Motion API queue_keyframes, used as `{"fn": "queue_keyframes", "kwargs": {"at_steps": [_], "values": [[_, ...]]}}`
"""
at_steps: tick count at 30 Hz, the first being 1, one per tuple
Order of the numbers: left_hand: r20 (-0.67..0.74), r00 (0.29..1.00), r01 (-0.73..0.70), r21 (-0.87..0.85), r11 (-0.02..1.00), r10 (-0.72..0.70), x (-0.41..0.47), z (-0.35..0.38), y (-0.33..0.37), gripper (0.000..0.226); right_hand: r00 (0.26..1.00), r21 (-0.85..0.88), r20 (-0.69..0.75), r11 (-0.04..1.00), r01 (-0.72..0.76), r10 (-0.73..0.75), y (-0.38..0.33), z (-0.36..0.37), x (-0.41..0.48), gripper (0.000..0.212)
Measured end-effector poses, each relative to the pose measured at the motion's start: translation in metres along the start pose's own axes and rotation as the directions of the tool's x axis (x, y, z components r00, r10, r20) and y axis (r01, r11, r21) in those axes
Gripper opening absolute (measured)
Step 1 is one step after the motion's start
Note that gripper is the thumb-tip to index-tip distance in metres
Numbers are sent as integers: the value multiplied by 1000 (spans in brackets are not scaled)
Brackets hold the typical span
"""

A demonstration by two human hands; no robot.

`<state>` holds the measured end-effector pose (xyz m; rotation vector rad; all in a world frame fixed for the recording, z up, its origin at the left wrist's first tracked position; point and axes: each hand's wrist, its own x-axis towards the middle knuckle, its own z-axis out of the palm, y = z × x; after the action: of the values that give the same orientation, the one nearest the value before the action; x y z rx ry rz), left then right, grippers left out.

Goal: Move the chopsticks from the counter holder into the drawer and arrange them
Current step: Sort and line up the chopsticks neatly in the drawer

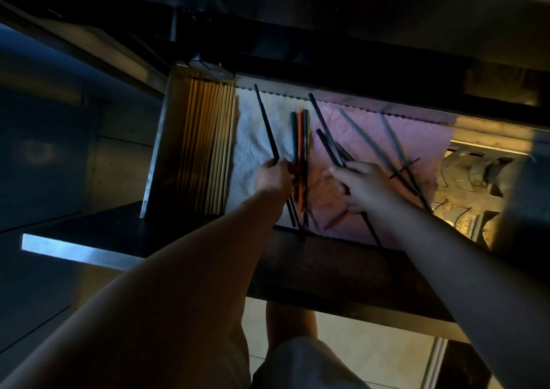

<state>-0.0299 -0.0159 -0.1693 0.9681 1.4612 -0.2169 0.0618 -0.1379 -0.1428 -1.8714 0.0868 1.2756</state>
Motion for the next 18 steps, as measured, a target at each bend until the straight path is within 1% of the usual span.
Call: {"fn": "queue_keyframes", "kwargs": {"at_steps": [2,3,5,6,10,14,18], "values": [[20,999,33,-38,999,-33,-4,-9,3,24,996,45,75,997,-55,52,-2,8,-1,22],[27,999,37,-25,999,-37,-5,-16,5,24,991,83,114,993,-83,73,-3,13,-1,23],[23,1000,19,55,998,-20,-4,-34,7,24,979,139,172,981,-133,108,-5,25,0,26],[21,1000,9,86,996,-10,-3,-44,8,24,976,138,182,980,-147,121,-6,32,2,28],[47,999,-4,94,996,0,5,-80,13,22,977,93,158,983,-159,143,-11,60,13,31],[61,997,-58,161,985,49,16,-104,16,25,979,163,113,969,-186,169,-14,90,25,29],[141,990,-28,192,981,1,22,-113,18,20,982,91,29,978,-188,186,-15,116,36,25]]}}
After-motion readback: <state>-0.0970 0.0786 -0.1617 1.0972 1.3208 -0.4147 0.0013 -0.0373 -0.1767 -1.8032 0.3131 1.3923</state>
